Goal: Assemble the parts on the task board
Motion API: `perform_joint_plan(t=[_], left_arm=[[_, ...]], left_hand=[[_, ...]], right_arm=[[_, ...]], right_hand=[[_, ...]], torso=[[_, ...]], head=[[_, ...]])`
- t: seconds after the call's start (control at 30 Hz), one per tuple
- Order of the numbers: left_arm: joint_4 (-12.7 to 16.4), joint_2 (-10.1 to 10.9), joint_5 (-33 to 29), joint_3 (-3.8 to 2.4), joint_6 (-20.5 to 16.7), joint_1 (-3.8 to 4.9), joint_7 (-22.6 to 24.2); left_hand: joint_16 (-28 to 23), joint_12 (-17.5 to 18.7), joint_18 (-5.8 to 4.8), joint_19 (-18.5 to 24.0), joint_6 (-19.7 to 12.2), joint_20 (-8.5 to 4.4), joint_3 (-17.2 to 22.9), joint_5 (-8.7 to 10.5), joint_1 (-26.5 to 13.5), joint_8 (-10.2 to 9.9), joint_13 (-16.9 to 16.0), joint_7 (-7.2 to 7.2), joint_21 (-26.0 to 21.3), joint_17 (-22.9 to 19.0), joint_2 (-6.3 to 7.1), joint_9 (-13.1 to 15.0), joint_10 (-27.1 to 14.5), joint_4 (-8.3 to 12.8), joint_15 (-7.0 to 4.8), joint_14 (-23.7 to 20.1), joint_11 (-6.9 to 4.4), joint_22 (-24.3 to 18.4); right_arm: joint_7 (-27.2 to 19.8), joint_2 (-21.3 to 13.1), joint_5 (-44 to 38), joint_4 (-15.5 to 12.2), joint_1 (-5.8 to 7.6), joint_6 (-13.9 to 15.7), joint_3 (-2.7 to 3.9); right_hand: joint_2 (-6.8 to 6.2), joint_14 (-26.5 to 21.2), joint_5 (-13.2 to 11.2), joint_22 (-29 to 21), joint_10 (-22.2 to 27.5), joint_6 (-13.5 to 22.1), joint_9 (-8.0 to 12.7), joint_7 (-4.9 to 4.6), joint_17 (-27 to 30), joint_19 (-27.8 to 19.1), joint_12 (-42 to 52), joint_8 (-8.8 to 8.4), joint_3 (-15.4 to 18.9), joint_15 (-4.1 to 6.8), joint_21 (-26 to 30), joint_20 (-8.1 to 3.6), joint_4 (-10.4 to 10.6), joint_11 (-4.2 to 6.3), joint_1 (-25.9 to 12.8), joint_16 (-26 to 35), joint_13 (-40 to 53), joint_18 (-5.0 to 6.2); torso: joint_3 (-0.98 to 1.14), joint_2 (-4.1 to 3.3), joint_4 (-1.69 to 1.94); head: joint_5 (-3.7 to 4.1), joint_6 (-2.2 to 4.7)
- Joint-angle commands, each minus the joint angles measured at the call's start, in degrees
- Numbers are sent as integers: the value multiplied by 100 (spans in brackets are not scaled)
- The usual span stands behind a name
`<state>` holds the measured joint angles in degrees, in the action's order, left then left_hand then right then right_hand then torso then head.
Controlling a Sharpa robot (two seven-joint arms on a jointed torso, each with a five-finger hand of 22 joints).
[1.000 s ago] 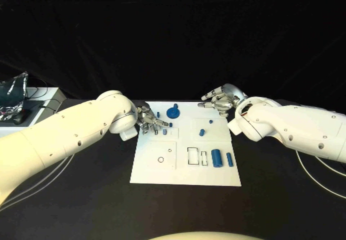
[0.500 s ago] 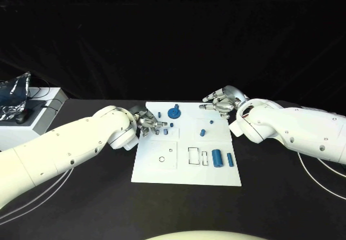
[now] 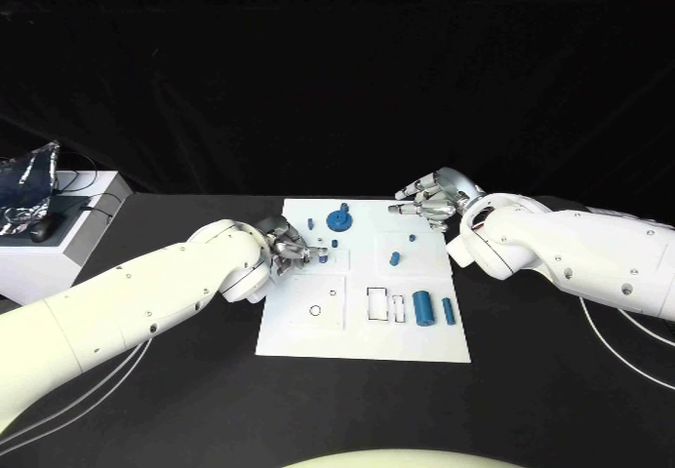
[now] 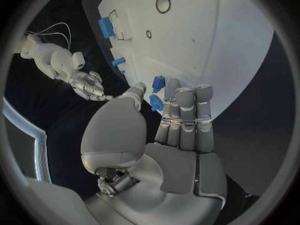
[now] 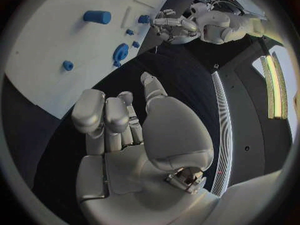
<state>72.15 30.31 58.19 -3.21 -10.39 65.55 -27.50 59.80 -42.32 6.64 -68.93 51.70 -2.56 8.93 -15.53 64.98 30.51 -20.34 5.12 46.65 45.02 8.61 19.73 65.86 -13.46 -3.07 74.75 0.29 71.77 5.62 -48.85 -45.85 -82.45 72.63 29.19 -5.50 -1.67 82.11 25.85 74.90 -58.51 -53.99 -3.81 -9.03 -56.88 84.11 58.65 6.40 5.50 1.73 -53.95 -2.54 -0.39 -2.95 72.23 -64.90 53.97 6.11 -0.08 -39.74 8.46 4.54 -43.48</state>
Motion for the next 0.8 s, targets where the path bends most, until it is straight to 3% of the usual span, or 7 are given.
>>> perform_joint_plan(t=[0.03, 0.33, 0.5, 0.8], left_arm=[[-41, -61, 104, -2, -17, -21, -61], [-177, -162, 104, -1, -11, -47, -52], [-271, -215, 93, 0, 16, -50, -70], [-396, -311, 34, 3, 98, -51, -72]], left_hand=[[30, -36, 14, -36, -16, -6, -13, -5, -65, 42, -9, -27, 25, 1, 4, 15, 30, -54, -4, 47, -6, 11], [62, -69, 6, -49, -39, -13, -26, -2, -8, 186, -34, -49, 62, -1, -15, 87, 34, -27, -15, 47, -22, 56], [78, -92, -7, -64, -92, -26, -31, -7, 68, 368, -46, -79, 89, -11, -106, 303, 44, 96, -32, 51, -43, 91], [108, -102, -21, -78, -110, -40, -47, -12, 169, 444, -47, -108, 122, -12, -187, 496, 47, 233, -46, 49, -63, 130]], right_arm=[[-74, 5, -67, -2, -5, -13, 0], [-69, 10, -68, -2, -6, -23, 0], [-66, 13, -68, -4, -6, -29, 0], [-57, 15, -74, -7, -6, -39, 0]], right_hand=[[-5, 21, 38, 697, 23, 13, -2, -39, -2, 227, 1, -23, 1, 0, 27, 6, -29, -2, -49, 36, -4, 71], [-5, 21, 38, 697, 23, 13, -2, -39, -2, 227, 1, -23, 1, 0, 27, 6, -29, -2, -49, 36, -4, 71], [-5, 21, 38, 697, 23, 13, -2, -39, -2, 227, 1, -23, 1, 0, 27, 6, -29, -2, -49, 36, -4, 71], [-1, 22, 39, 696, 22, 11, -3, -38, 2, 227, 2, -22, -1, 0, 30, 7, -22, -2, -60, 42, -7, 73]], torso=[[-1, -3, -3], [0, -2, 4], [-3, 1, 7], [-1, -4, 3]], head=[[3, -7], [10, -6], [14, -7], [24, -20]])
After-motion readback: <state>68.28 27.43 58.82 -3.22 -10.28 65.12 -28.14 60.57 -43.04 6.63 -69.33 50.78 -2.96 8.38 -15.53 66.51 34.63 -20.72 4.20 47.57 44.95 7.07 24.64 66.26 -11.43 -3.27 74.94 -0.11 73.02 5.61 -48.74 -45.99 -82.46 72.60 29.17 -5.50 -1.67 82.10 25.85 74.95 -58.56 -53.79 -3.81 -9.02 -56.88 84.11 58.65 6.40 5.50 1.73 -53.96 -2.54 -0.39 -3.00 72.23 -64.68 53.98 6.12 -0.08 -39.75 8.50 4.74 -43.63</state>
